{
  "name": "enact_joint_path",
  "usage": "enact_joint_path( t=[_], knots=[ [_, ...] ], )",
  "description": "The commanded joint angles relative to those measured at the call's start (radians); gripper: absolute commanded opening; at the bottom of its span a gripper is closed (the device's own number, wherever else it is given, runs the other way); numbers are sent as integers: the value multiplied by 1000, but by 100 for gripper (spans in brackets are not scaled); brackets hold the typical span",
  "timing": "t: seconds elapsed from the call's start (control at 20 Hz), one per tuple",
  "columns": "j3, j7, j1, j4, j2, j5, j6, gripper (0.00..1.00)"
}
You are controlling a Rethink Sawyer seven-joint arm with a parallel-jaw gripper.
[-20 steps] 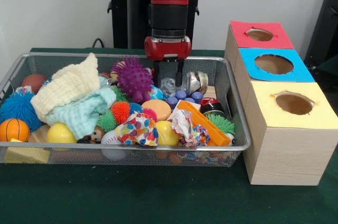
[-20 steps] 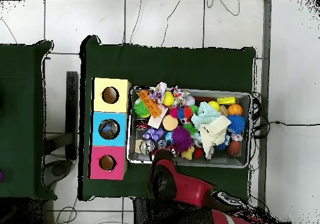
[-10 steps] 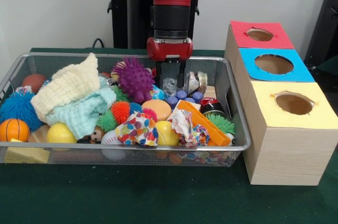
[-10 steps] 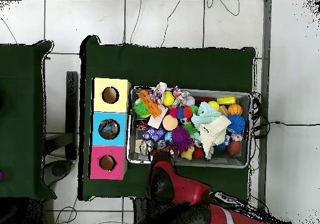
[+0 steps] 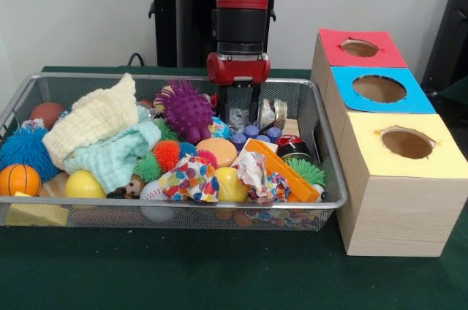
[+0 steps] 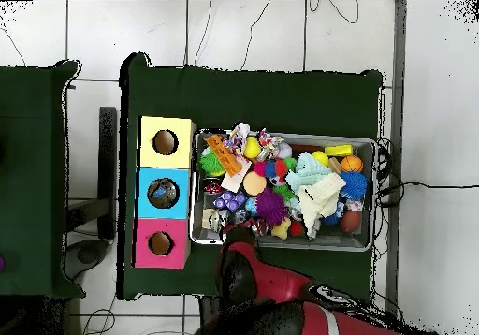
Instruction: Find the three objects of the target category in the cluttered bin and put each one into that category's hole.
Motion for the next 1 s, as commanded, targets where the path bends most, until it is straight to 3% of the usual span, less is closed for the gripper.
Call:
enact_joint_path(
  t=[0.05,0.1,0.15,0.8,1.0],
  knots=[
    [-37,280,21,-63,174,109,74,100],
    [-41,280,20,-61,176,108,67,100],
    [-45,275,21,-62,177,112,66,0],
    [-77,251,35,-67,176,119,57,0],
    [-68,250,40,-50,129,122,85,0]
  ],
)
